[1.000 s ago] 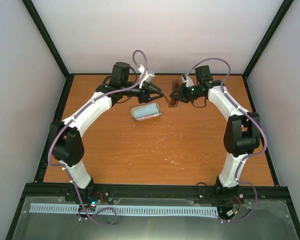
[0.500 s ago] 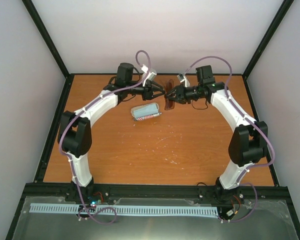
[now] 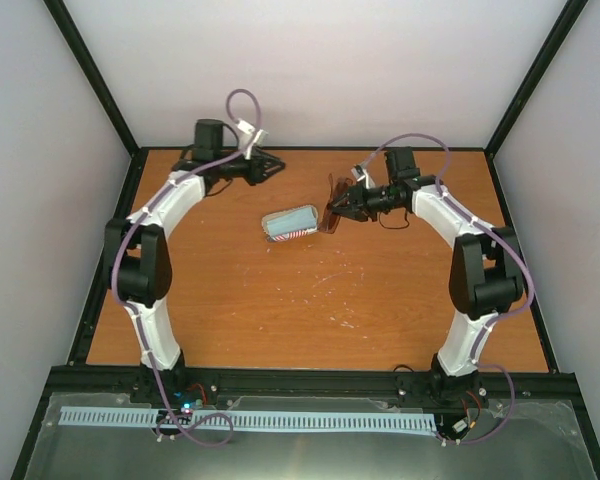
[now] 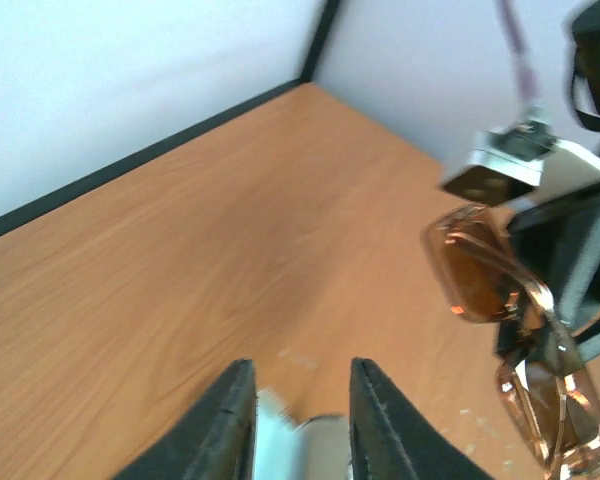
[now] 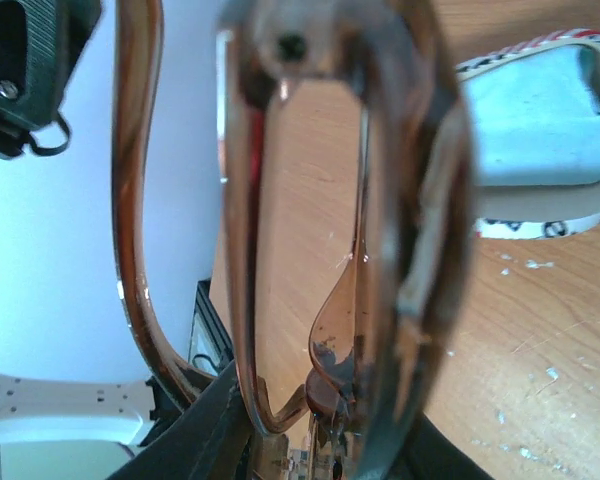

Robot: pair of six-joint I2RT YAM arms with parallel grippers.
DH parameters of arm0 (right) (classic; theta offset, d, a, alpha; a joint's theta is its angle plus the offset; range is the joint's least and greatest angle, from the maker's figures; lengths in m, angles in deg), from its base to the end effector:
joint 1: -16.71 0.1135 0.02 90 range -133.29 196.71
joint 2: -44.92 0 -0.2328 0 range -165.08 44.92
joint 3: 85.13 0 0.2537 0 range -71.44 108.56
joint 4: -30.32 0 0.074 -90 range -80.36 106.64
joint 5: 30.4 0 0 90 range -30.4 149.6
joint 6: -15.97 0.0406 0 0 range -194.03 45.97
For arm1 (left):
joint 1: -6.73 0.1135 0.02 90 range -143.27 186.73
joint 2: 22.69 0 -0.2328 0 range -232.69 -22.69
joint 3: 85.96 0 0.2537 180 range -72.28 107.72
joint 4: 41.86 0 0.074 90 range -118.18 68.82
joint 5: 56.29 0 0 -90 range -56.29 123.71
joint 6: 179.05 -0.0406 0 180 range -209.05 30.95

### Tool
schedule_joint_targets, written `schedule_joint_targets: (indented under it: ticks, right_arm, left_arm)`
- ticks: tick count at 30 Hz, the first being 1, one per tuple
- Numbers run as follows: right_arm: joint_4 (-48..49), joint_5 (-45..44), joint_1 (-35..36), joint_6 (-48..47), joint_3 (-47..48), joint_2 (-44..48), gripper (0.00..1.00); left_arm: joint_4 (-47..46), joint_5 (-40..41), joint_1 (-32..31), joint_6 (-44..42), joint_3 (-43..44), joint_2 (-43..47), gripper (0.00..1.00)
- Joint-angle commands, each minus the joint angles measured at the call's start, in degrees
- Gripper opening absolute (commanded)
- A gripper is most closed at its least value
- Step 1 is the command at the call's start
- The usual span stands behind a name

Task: Organize the sunglasses
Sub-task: Fold the sunglasses, then place the sunglasses at the center of the board.

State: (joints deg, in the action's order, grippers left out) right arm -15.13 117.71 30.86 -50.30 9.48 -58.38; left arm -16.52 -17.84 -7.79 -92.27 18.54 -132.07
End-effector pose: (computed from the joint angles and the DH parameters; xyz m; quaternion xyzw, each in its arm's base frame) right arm 0.3603 0.1264 0.2244 -0.0795 0.8413 0.5244 0.1046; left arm 0.4139 -0.1400 0.2616 0.3345 0.7380 -0.4193 0.4095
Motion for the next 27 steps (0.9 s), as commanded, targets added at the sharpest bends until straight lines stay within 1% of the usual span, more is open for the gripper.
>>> schedule_joint_targets:
  ticks: [1,5,7,9,12,16,19,22,27]
  right_arm:
    - [6.4,0.3,-0.2,3.9,0.5,-3.8,0.27]
    - [6.3,-2.5,-0.9,4.9,1.3,-6.0,0.28]
    - [1.7,-7.5,-2.2,3.5,1.7,-7.8,0.28]
    - [-1.8,-11.4,-2.9,1.6,1.3,-9.7,0.27]
    - [-5.5,-14.5,-3.5,-1.6,-0.1,-12.8,0.26]
    - [-8.9,-16.4,-4.2,-4.4,-0.7,-17.0,0.26]
    - [-11.0,-17.5,-4.5,-5.4,0.5,-19.7,0.26]
    - [-12.2,-18.5,-4.8,-6.2,1.5,-20.9,0.28]
    - [-12.5,-18.8,-5.6,-6.8,0.6,-20.9,0.37]
  left_arm:
    - [8.4,6.0,4.9,-9.2,3.2,-2.2,0.25]
    - [14.8,9.6,6.6,-13.3,7.2,-8.3,0.2]
    - [15.7,10.1,6.8,-13.7,7.4,-9.6,0.19]
    - [15.6,10.1,6.8,-13.6,6.8,-9.8,0.19]
    - [15.3,10.1,6.8,-13.3,5.8,-9.3,0.19]
    - [15.3,10.4,6.8,-13.0,4.5,-8.4,0.2]
    - [15.2,10.5,6.8,-12.7,3.6,-7.7,0.2]
    - [14.9,10.5,6.8,-12.2,3.1,-7.2,0.2]
    - [14.6,10.4,6.8,-11.6,3.0,-7.0,0.21]
